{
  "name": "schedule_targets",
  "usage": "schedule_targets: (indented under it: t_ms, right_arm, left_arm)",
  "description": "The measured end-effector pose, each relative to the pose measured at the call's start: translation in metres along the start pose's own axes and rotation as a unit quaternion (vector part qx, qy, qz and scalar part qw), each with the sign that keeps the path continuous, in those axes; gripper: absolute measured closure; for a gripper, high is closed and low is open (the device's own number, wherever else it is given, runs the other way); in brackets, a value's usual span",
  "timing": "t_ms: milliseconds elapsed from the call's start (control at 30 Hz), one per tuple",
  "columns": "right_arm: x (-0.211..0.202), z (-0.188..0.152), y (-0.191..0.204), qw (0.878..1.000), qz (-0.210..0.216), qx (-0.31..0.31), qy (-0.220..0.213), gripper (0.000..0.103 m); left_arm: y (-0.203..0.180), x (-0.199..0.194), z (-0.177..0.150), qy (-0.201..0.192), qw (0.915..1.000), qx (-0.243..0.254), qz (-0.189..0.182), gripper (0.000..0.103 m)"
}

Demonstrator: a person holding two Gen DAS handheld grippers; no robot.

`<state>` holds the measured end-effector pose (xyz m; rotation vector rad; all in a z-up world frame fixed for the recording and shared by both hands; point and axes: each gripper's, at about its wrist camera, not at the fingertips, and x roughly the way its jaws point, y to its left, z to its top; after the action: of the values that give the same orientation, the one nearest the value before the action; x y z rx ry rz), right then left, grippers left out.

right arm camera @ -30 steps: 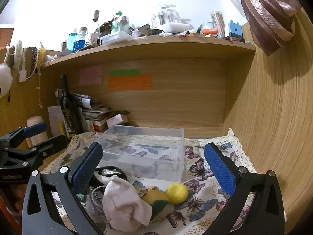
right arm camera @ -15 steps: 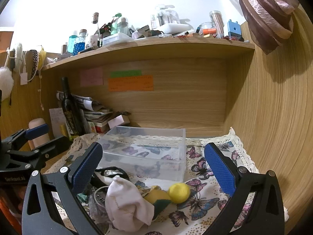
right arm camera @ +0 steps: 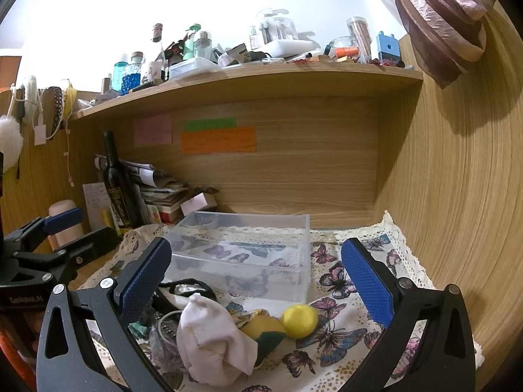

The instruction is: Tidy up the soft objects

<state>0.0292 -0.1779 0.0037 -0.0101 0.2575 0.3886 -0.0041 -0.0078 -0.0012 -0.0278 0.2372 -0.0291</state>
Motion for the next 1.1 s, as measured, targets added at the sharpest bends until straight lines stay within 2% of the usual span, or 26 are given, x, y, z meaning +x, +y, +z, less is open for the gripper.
schedule_targets:
  t_ms: [367, 667, 867, 933, 1033, 1100]
  right_arm:
    - [0.008, -0.005, -0.006, 1.0, 0.002, 0.007, 0.016, 0.0]
    - [0.023, -0.025, -0.022, 0.998, -0.017, 0.005, 0.052, 0.0]
    - [0.036, -0.042, -0.039, 0.995, -0.044, 0.008, 0.091, 0.0]
    - [0.041, -0.047, -0.045, 0.993, -0.047, 0.012, 0.105, 0.002]
    - [0.052, -0.053, -0.054, 0.99, -0.039, 0.021, 0.132, 0.013]
    - [0.057, -0.057, -0.059, 0.988, -0.036, 0.027, 0.146, 0.017]
  left_arm:
    - [0.005, 0.007, -0.006, 0.017, 0.9998, -0.007, -0.002, 0.0]
    - [0.022, 0.021, -0.036, 0.073, 0.997, 0.002, 0.023, 0.0]
    - [0.04, 0.033, -0.06, 0.127, 0.9909, -0.012, 0.043, 0.0]
    - [0.046, 0.042, -0.07, 0.153, 0.9872, -0.021, 0.039, 0.0]
    - [0.051, 0.055, -0.08, 0.182, 0.9821, -0.035, 0.029, 0.0]
    - [0.053, 0.058, -0.083, 0.186, 0.9813, -0.041, 0.028, 0.0]
